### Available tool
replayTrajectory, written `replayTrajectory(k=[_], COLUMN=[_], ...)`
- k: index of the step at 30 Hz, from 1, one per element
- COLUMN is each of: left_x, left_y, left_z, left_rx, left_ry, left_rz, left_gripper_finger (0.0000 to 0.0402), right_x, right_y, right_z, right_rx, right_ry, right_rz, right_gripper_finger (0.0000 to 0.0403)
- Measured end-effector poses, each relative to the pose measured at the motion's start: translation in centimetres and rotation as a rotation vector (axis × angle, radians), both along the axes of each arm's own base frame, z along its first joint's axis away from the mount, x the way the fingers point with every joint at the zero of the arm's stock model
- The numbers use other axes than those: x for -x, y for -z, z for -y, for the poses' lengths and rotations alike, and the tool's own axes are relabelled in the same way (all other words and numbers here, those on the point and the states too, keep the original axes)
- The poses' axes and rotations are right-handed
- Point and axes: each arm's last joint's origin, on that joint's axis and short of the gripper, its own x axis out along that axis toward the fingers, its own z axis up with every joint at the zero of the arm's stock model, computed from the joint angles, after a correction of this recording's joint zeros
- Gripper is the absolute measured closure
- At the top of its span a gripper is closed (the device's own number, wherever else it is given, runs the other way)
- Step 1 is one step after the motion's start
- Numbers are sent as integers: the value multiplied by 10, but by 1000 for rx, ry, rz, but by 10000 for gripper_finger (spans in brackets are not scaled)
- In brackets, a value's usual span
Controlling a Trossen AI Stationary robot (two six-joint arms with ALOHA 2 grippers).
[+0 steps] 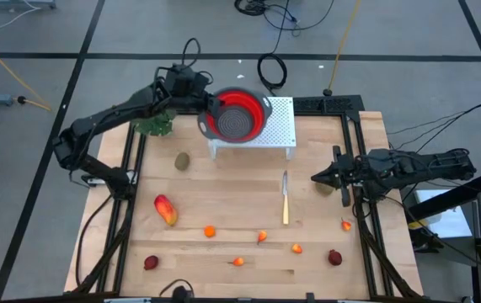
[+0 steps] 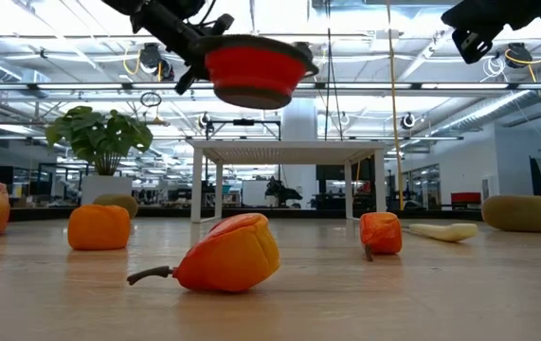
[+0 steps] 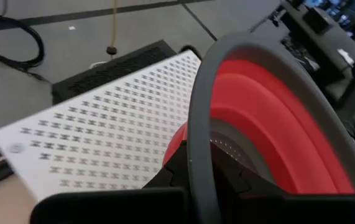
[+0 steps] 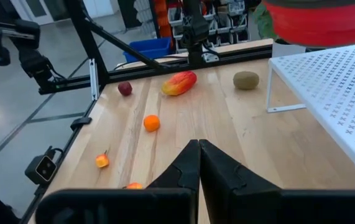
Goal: Pick & Place Fruit
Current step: Put the red strainer bowl on the shelf
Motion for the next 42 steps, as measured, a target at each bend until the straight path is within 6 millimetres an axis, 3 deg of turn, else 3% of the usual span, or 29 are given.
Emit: replayTrajectory(k=[23, 31, 37, 42], left_x=[3, 2, -3, -1], left_y=[22, 18, 39, 43], left_z=[-28, -30, -31, -35], left_rx=[51, 6, 42, 54], left_ry=[-26, -13, -28, -38], left_rz=[-56, -23, 14, 78], left_gripper_finger=[384, 384, 384, 384], right_x=[1, 1, 1, 1], right_y=[4, 4, 4, 4], right_z=[0, 0, 0, 0], right_rx=[6, 6, 4, -20], right_ry=[-1, -1, -1, 5], right_rz=[-44, -44, -44, -46], right_gripper_finger=[402, 402, 402, 402])
